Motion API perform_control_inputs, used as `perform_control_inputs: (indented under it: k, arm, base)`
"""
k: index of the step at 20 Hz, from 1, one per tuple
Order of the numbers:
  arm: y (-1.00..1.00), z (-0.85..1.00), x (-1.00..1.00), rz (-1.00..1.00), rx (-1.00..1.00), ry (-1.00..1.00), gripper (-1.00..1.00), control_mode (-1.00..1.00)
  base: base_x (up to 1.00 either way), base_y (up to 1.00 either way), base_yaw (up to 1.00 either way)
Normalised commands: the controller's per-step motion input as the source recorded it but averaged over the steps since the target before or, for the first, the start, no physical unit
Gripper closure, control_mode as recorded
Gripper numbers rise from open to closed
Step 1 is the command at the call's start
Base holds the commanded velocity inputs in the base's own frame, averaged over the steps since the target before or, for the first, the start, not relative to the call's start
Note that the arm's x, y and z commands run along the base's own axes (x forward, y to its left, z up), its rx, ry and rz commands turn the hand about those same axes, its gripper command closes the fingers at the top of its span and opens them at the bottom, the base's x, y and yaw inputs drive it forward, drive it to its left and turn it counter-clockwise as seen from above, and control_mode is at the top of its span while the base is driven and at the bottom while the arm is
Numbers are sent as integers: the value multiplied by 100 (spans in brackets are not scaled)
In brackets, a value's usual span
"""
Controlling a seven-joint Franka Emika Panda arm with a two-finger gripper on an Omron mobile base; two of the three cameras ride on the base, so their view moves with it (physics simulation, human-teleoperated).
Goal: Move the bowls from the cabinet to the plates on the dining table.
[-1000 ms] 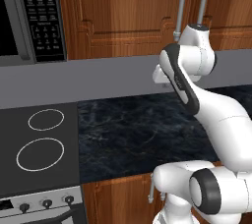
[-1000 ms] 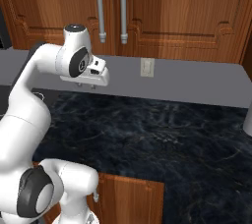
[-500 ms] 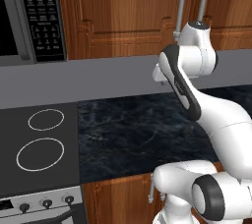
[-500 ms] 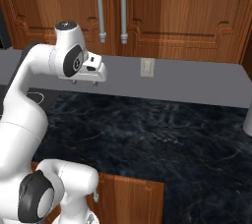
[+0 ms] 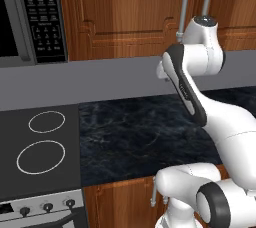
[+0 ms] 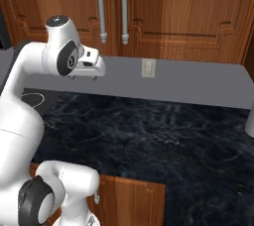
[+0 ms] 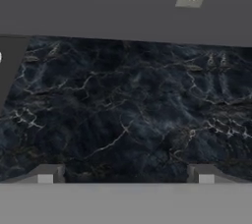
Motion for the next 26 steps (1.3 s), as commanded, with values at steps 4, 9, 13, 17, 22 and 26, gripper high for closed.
perform_control_inputs:
  k: [4, 9, 13, 17, 22, 26]
  arm:
    - [0, 36, -8, 0, -3, -9, -100, -100]
    - [0, 32, -17, 0, -2, -15, -100, -100]
    - [7, 25, -29, 2, -1, -20, -100, -100]
    - [-6, 11, -29, 4, 10, -10, -100, -100]
    - [-15, 35, -20, 1, 8, -10, -100, -100]
    - [-27, 20, -26, 0, 6, -10, -100, -100]
  base:
    - [0, 0, 0]
    - [0, 0, 0]
    - [0, 0, 0]
    - [0, 0, 0]
    - [0, 0, 0]
    - [0, 0, 0]
